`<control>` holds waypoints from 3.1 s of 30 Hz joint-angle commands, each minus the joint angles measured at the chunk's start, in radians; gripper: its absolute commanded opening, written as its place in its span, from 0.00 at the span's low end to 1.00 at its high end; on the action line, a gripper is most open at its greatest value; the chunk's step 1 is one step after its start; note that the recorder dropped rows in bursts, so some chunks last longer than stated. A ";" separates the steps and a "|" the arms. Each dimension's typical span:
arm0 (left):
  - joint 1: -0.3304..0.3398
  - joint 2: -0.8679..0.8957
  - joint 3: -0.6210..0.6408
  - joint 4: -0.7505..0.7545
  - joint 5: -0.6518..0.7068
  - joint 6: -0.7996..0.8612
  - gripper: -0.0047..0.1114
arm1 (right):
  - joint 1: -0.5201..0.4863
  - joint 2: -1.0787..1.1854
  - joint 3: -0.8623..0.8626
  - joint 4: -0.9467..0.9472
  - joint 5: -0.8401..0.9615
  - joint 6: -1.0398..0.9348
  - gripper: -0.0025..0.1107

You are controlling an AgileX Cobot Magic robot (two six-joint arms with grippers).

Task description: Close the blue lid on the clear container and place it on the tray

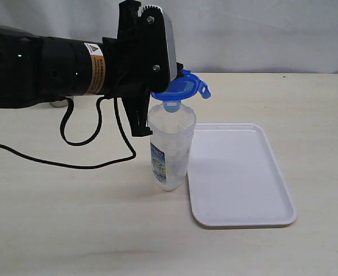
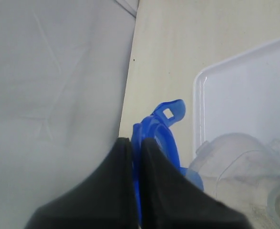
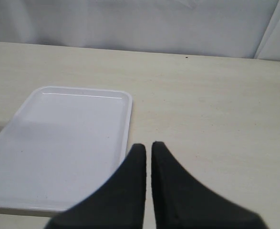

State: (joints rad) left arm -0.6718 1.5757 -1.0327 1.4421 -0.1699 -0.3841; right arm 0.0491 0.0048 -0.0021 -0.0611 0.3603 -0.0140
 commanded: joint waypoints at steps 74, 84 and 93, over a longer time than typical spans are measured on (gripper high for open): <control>-0.004 -0.101 0.089 -0.067 -0.077 0.074 0.04 | -0.004 -0.005 0.002 0.023 -0.010 0.002 0.06; -0.004 -0.118 0.032 -0.127 0.009 0.154 0.04 | -0.004 -0.005 0.002 0.023 -0.010 0.002 0.06; -0.002 -0.023 -0.058 -0.127 0.095 0.154 0.04 | -0.004 -0.005 0.002 0.023 -0.010 0.002 0.06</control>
State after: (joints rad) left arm -0.6734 1.5017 -1.0713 1.3295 -0.1171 -0.2312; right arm 0.0491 0.0048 -0.0021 -0.0377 0.3603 -0.0140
